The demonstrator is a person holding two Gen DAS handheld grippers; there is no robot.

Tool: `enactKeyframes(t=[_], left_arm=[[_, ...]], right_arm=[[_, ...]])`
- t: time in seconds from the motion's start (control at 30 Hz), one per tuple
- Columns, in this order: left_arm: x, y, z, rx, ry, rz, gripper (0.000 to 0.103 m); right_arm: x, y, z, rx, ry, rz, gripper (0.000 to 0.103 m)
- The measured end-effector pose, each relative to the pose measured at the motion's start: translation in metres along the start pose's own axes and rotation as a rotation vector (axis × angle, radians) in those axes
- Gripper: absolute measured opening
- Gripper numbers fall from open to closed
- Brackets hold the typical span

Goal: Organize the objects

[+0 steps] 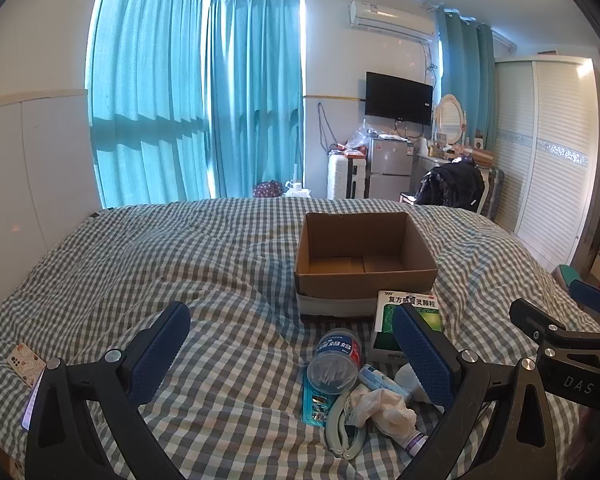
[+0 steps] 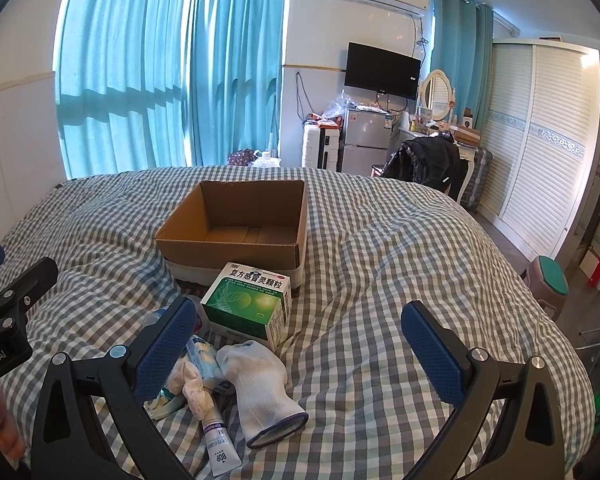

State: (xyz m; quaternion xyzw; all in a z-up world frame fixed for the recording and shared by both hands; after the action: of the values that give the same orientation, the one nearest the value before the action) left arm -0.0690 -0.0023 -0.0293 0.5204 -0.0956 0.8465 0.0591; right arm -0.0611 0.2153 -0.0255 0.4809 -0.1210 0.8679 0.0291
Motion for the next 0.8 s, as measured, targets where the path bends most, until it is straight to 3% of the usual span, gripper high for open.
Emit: enactKeyframes(t=[0.8], left_arm=[[-0.0028, -0.0019, -0.0018, 0.000, -0.007, -0.001, 0.103]], right_arm=[[-0.0017, 0.0051, 0.0031, 0.012, -0.006, 0.010, 0.103]])
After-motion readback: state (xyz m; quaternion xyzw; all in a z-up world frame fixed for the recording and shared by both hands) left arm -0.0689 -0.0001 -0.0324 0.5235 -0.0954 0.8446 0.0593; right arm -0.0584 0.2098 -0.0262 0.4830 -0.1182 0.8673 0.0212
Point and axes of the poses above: each gripper's, at about its wrist camera, not at the fingertips, and z roughly against the way its jaws point, y to its left, x to its top, the point moved 8 cm from there along -z, roughly the way its jaws point, and after that the axes turned 13 degrees about -x, right-handed, at the moved point
